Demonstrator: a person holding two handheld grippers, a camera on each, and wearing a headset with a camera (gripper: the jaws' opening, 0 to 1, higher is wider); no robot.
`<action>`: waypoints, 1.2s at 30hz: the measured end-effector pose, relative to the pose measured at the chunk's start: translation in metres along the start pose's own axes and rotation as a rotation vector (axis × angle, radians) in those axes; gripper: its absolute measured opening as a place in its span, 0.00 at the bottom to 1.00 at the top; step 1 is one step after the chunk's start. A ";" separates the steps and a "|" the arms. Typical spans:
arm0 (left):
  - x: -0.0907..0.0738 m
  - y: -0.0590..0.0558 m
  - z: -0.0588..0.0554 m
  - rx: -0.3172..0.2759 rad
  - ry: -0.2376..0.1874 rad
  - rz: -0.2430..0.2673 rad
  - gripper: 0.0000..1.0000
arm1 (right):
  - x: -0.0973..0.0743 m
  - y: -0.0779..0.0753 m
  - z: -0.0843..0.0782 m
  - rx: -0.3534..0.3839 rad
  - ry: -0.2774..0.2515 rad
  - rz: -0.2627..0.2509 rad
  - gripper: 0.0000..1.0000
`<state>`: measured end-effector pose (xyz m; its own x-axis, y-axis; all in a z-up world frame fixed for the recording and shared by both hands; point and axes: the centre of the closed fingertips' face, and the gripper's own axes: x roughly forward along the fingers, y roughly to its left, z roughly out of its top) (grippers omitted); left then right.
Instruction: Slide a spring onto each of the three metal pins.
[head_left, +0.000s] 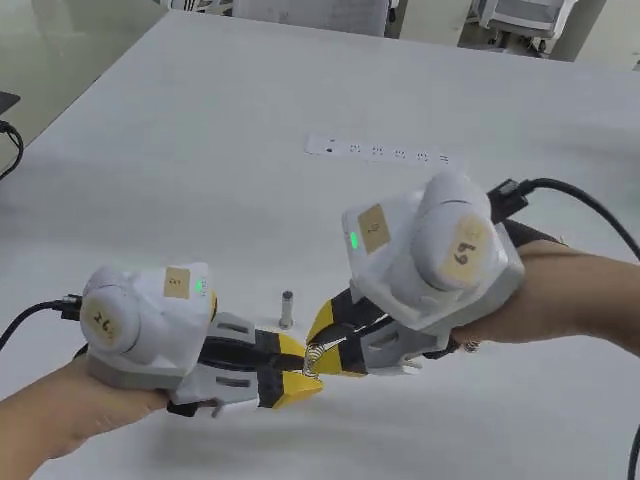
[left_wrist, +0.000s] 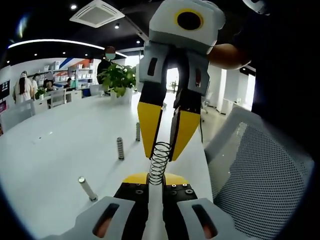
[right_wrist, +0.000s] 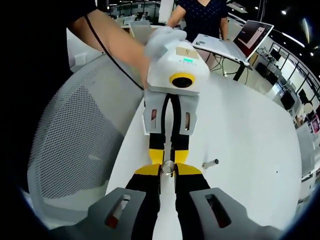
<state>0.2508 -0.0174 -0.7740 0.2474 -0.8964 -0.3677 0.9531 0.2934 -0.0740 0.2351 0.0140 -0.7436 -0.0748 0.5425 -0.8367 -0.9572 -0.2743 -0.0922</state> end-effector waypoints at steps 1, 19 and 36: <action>0.000 0.000 0.000 0.001 0.000 0.000 0.01 | 0.000 0.000 0.000 0.011 0.013 0.007 0.07; -0.002 -0.005 -0.002 0.005 -0.008 -0.011 0.01 | -0.001 0.004 -0.004 0.058 0.057 0.046 0.07; -0.004 0.000 0.000 -0.021 -0.017 0.007 0.02 | 0.000 0.000 0.000 0.072 0.056 0.036 0.06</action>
<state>0.2497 -0.0140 -0.7727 0.2575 -0.8998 -0.3522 0.9474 0.3067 -0.0908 0.2352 0.0138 -0.7438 -0.0956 0.4877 -0.8678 -0.9720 -0.2337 -0.0242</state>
